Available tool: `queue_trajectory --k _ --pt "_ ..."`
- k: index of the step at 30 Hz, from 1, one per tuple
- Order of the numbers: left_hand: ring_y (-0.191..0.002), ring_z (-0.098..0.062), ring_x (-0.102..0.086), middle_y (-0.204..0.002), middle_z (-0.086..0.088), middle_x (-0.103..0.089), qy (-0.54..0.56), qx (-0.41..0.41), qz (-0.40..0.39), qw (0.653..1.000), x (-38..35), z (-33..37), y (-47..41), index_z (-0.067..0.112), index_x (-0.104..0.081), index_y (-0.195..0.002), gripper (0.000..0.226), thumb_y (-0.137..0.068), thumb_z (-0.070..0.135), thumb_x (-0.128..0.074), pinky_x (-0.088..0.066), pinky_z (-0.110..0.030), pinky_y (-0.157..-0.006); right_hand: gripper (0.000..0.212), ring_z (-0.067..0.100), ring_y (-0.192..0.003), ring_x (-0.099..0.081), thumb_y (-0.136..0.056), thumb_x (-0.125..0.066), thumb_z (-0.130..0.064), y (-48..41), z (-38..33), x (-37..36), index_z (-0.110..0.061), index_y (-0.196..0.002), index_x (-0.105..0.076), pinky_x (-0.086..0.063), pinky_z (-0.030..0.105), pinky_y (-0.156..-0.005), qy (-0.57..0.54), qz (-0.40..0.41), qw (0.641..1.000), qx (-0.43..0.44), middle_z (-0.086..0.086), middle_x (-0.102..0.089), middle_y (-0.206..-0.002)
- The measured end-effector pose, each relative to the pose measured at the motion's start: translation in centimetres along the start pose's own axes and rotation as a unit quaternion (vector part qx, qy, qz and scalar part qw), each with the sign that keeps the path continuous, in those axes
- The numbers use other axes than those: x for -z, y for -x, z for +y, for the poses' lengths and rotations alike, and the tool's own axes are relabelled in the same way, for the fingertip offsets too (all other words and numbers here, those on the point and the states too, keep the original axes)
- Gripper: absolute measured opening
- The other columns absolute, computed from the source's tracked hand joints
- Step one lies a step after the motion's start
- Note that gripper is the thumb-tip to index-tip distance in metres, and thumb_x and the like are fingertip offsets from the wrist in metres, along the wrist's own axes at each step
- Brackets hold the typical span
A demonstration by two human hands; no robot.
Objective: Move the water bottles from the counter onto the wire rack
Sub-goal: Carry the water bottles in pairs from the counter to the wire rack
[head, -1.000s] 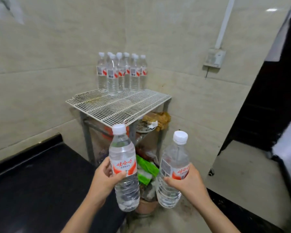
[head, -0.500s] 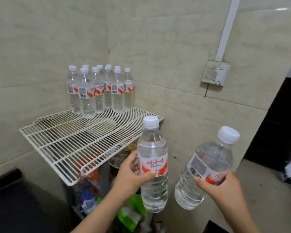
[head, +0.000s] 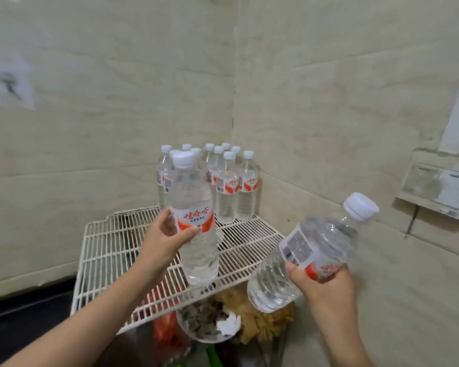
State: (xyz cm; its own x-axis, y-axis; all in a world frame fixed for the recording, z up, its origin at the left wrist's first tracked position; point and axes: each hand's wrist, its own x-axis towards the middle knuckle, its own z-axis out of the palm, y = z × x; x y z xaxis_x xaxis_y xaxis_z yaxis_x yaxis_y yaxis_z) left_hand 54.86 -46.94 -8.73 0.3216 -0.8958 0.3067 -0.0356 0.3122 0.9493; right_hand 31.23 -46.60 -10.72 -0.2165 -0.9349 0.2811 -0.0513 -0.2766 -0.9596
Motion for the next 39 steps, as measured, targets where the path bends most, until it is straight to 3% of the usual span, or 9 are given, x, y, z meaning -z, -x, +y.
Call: queue_trajectory --k 6,9,15,19,23,29,32,36,39 --pt "-0.078 -0.013 -0.059 -0.086 0.000 -0.062 -0.041 0.005 0.073 0.997 1.6 -3.6 -6.1 0.000 -0.051 -0.116 0.040 -0.078 0.001 -0.063 -0.044 -0.021 -0.065 0.046 0.022 -0.083 -0.068 -0.058 -0.083 -0.010 -5.7 1.7 -4.9 -0.020 -0.096 -0.060 -0.055 0.042 -0.082 -0.016 -0.046 0.999 0.000 0.001 -0.069 -0.089" --pt "-0.083 -0.017 -0.060 -0.089 0.000 -0.062 -0.051 0.016 0.077 0.996 2.4 -5.3 -8.6 0.003 -0.051 -0.117 0.041 -0.078 0.002 -0.063 -0.045 -0.021 -0.066 0.053 0.021 -0.087 -0.066 -0.059 -0.084 -0.018 -8.4 2.1 -7.6 -0.017 -0.103 -0.056 -0.055 0.041 -0.083 0.016 -0.076 0.997 0.002 0.000 -0.067 -0.094" --pt "-0.101 -0.026 -0.061 -0.115 -0.012 -0.062 -0.039 0.045 0.086 0.994 3.6 -8.3 -13.5 0.009 -0.048 -0.126 0.053 -0.076 0.006 -0.066 -0.049 -0.039 -0.086 0.050 0.014 -0.089 -0.061 -0.063 -0.081 -0.026 -12.8 3.1 -13.3 -0.029 -0.098 -0.046 -0.053 0.034 -0.083 0.082 -0.138 0.987 0.004 -0.014 -0.058 -0.087" --pt "-0.104 -0.025 -0.061 -0.114 -0.009 -0.063 -0.018 0.047 0.086 0.995 2.8 -8.8 -15.5 0.011 -0.050 -0.121 0.049 -0.075 0.003 -0.066 -0.048 -0.045 -0.093 0.053 0.017 -0.093 -0.062 -0.063 -0.080 -0.029 -15.4 4.7 -17.6 -0.023 -0.106 -0.049 -0.053 0.036 -0.084 0.107 -0.158 0.982 0.000 -0.005 -0.063 -0.099" --pt "-0.099 -0.020 -0.061 -0.108 -0.002 -0.063 -0.057 0.035 0.097 0.993 2.6 -9.4 -16.9 0.020 -0.053 -0.114 0.048 -0.071 0.005 -0.070 -0.051 -0.042 -0.087 0.067 0.020 -0.099 -0.061 -0.064 -0.078 -0.035 -17.6 5.8 -21.8 -0.019 -0.120 -0.045 -0.052 0.039 -0.086 0.124 -0.166 0.978 -0.004 -0.002 -0.062 -0.109" --pt "-0.104 -0.021 -0.061 -0.114 -0.003 -0.062 -0.072 0.052 0.101 0.991 3.2 -9.5 -17.8 0.019 -0.050 -0.120 0.057 -0.069 0.006 -0.073 -0.051 -0.044 -0.091 0.053 0.012 -0.084 -0.053 -0.074 -0.071 -0.038 -18.2 6.9 -24.6 -0.020 -0.112 -0.040 -0.038 0.016 -0.059 0.180 -0.203 0.962 0.018 -0.007 -0.050 -0.096" --pt "-0.107 -0.019 -0.058 -0.116 -0.001 -0.058 -0.099 0.065 0.101 0.988 3.6 -9.6 -17.4 0.017 -0.041 -0.129 0.071 -0.067 0.010 -0.074 -0.051 -0.042 -0.093 0.051 0.010 -0.080 -0.051 -0.076 -0.070 -0.036 -18.5 7.2 -25.4 -0.019 -0.114 -0.040 -0.030 0.014 -0.051 0.178 -0.211 0.961 0.018 -0.007 -0.053 -0.099" --pt "-0.105 -0.016 -0.058 -0.115 -0.001 -0.059 -0.118 0.069 0.106 0.985 3.5 -9.8 -17.0 0.017 -0.040 -0.128 0.068 -0.069 0.010 -0.073 -0.052 -0.032 -0.085 0.074 0.018 -0.100 -0.060 -0.075 -0.072 -0.033 -18.9 8.2 -25.6 -0.020 -0.133 -0.029 -0.049 0.028 -0.074 0.146 -0.227 0.962 0.032 0.001 -0.058 -0.121" --pt "-0.111 -0.018 -0.055 -0.118 0.000 -0.058 -0.144 0.073 0.116 0.980 3.3 -9.6 -16.8 0.019 -0.041 -0.129 0.069 -0.069 0.015 -0.074 -0.050 -0.039 -0.093 0.093 0.022 -0.118 -0.053 -0.073 -0.074 -0.028 -18.6 8.8 -25.3 -0.025 -0.143 -0.014 -0.045 0.028 -0.082 0.116 -0.252 0.960 0.041 0.002 -0.046 -0.139"
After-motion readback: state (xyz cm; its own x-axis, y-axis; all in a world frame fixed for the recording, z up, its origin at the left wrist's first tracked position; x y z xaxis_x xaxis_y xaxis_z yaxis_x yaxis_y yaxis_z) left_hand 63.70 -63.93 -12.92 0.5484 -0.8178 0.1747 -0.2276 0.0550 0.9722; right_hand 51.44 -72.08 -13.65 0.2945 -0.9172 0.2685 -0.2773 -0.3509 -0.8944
